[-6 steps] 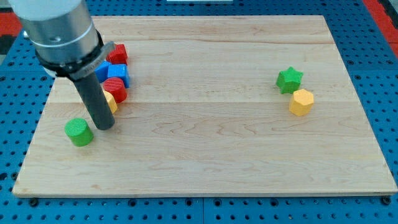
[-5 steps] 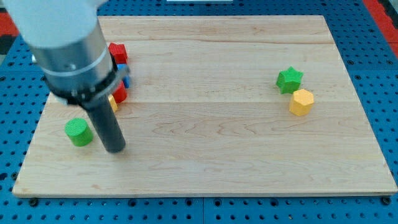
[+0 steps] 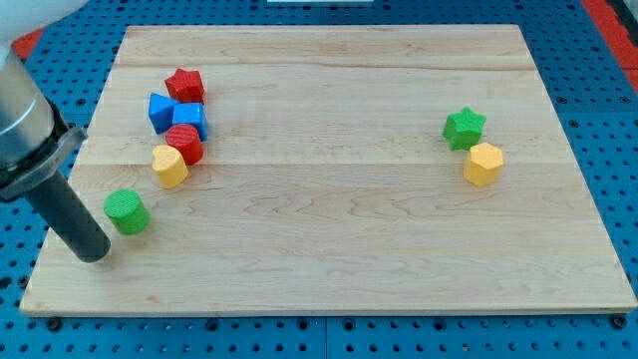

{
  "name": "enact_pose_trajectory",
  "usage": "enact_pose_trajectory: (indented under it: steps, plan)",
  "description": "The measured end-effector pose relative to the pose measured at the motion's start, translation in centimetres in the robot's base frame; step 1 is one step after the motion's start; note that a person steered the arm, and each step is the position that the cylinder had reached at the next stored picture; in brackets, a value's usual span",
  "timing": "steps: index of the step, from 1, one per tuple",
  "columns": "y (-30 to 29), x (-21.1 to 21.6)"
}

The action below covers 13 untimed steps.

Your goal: Place the green circle to the bottom left of the heart

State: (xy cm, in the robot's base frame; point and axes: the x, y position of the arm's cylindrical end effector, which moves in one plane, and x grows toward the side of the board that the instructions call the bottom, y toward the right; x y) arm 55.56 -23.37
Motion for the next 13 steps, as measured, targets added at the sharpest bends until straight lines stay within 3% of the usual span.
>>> enact_pose_trajectory:
  steps: [7, 10, 12, 13]
  plan:
    - [0.8, -3.4]
    - [0.8, -9.8]
    - [-2.1, -5.6]
    - [0.5, -5.5]
